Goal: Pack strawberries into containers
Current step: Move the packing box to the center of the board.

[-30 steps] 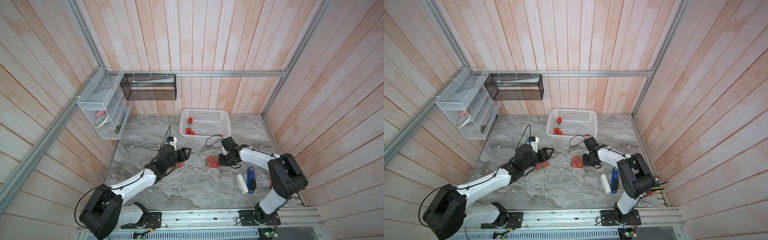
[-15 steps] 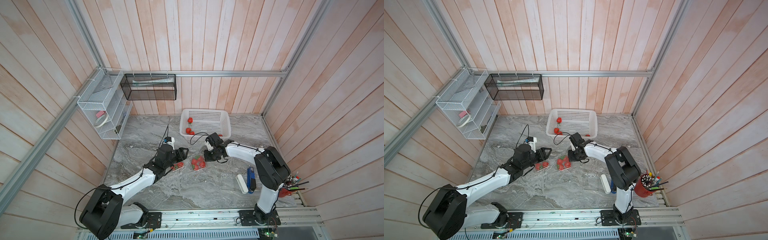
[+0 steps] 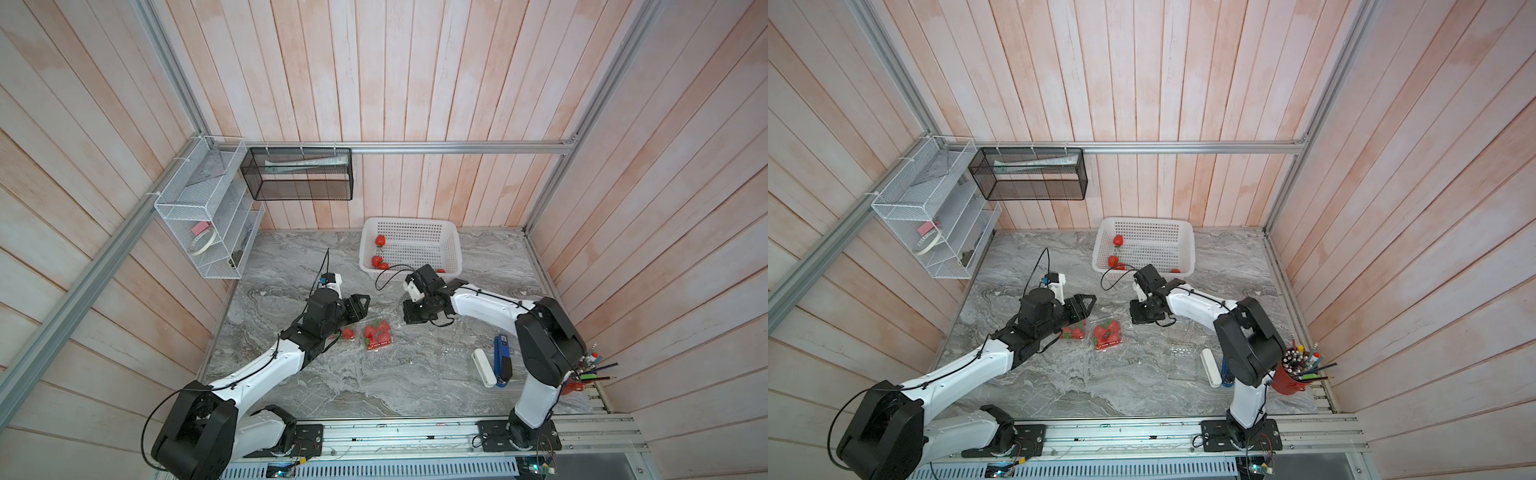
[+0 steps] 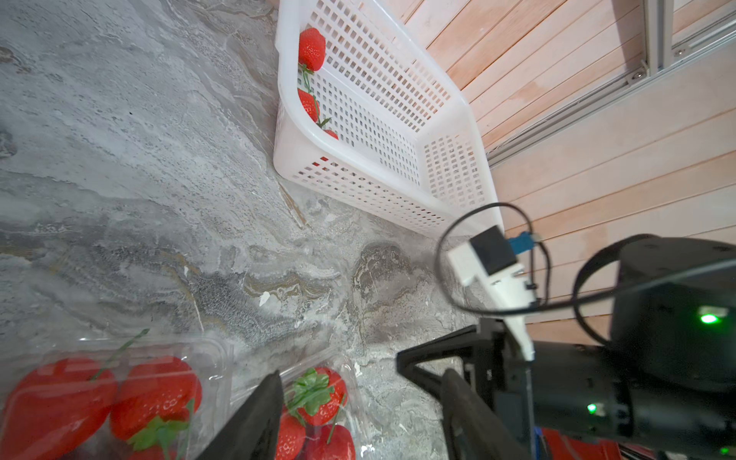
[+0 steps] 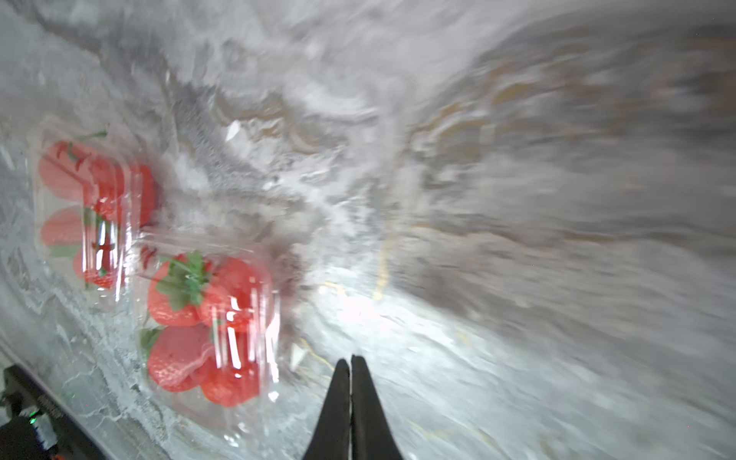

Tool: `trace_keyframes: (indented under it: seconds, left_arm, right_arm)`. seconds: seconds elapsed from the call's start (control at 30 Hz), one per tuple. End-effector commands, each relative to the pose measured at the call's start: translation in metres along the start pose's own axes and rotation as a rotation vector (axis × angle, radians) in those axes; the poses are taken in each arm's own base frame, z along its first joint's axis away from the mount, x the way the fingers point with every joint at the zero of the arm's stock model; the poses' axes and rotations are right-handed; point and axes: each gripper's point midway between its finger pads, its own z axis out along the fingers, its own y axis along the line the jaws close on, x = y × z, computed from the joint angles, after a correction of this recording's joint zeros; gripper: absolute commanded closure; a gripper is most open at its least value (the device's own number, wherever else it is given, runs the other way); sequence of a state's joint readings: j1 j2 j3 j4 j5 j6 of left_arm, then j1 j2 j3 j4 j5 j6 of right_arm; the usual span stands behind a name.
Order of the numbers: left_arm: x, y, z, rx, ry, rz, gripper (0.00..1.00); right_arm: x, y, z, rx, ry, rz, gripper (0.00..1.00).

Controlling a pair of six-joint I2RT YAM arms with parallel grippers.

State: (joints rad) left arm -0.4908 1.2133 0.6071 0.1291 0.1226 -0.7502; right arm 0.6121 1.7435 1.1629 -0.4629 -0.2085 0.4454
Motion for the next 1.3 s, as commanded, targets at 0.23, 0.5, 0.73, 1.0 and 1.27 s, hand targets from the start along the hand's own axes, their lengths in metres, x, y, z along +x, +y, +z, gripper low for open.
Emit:
trace_keyframes:
  seconds: [0.23,0.5,0.73,1.0,1.27]
  left_arm:
    - [-0.008,-0.005,0.009,-0.004,0.012,0.033,0.34]
    - [-0.006,0.000,0.010,-0.026,0.014,0.021,0.34]
    - [-0.008,0.001,0.011,-0.039,0.009,0.025,0.33]
    - [-0.011,0.003,0.010,-0.046,0.002,0.037,0.33]
    - [-0.020,0.005,0.014,-0.058,-0.012,0.052,0.31]
  right_arm:
    - [0.054,-0.117,-0.018,0.264,0.074,0.136,0.93]
    - [0.047,-0.093,0.007,0.157,0.095,0.114,0.93]
    - [0.023,-0.034,0.029,0.020,0.082,0.045,0.93]
    - [-0.011,0.018,0.053,-0.114,0.044,0.015,0.92]
    - [-0.074,0.066,0.031,-0.230,-0.056,-0.049,0.91]
